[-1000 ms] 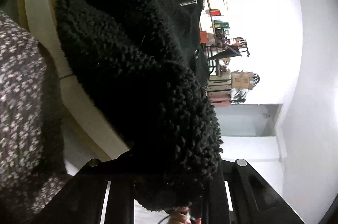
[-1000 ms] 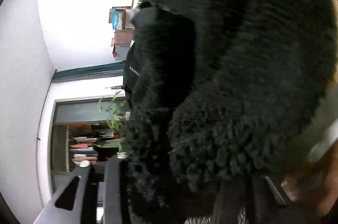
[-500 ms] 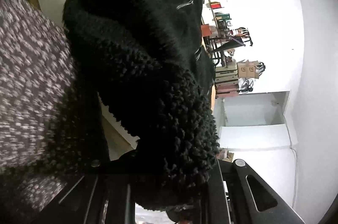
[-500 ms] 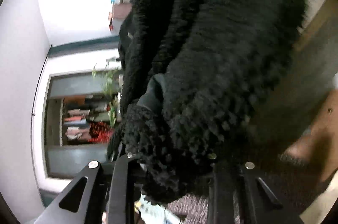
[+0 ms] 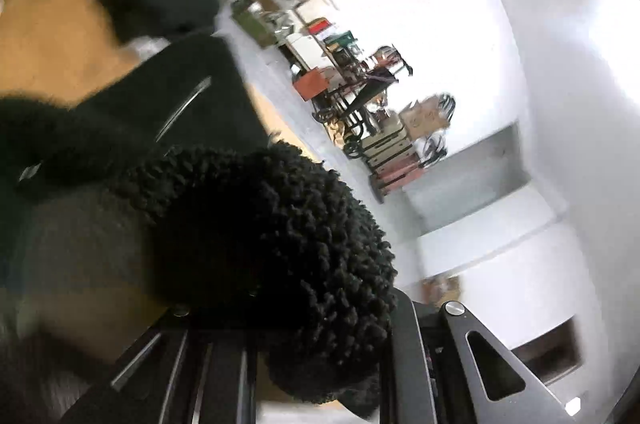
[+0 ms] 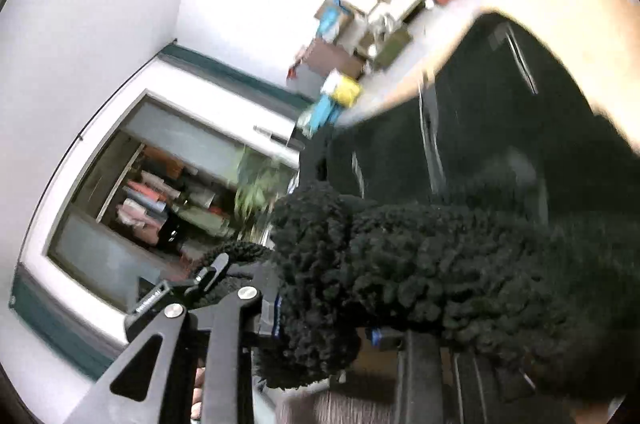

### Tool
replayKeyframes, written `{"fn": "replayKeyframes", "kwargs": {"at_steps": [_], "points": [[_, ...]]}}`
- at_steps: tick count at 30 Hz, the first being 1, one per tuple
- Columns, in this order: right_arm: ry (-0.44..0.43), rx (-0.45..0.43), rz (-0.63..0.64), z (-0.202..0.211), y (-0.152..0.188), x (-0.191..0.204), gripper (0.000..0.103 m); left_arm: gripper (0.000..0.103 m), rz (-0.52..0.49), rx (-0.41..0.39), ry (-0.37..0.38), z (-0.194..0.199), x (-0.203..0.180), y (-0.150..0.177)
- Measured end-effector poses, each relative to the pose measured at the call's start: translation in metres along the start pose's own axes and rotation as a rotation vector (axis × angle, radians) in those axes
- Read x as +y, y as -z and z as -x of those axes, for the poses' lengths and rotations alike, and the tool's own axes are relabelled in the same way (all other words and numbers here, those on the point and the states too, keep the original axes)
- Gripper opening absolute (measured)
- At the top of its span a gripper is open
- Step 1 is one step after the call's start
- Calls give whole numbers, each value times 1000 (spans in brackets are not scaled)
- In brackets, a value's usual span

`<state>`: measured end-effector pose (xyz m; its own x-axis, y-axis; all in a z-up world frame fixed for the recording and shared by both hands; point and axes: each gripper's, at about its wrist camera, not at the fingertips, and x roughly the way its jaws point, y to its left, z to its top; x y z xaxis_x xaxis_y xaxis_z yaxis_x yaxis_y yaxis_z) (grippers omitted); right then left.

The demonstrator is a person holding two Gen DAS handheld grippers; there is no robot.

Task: Fold clothes
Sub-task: 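Lower the fleece onto the table with both grippers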

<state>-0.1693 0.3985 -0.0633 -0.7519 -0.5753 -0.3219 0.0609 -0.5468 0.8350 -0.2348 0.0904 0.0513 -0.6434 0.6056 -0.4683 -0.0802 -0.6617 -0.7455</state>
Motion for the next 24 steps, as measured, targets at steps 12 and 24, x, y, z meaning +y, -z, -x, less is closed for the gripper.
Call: {"fn": "replayKeyframes", "kwargs": {"at_steps": [12, 24], "points": [[318, -6, 20, -176, -182, -97, 35, 17, -55, 118, -214, -240, 47, -105], [297, 79, -8, -253, -201, -179, 38, 20, 7, -27, -147, -306, 133, -94]]}}
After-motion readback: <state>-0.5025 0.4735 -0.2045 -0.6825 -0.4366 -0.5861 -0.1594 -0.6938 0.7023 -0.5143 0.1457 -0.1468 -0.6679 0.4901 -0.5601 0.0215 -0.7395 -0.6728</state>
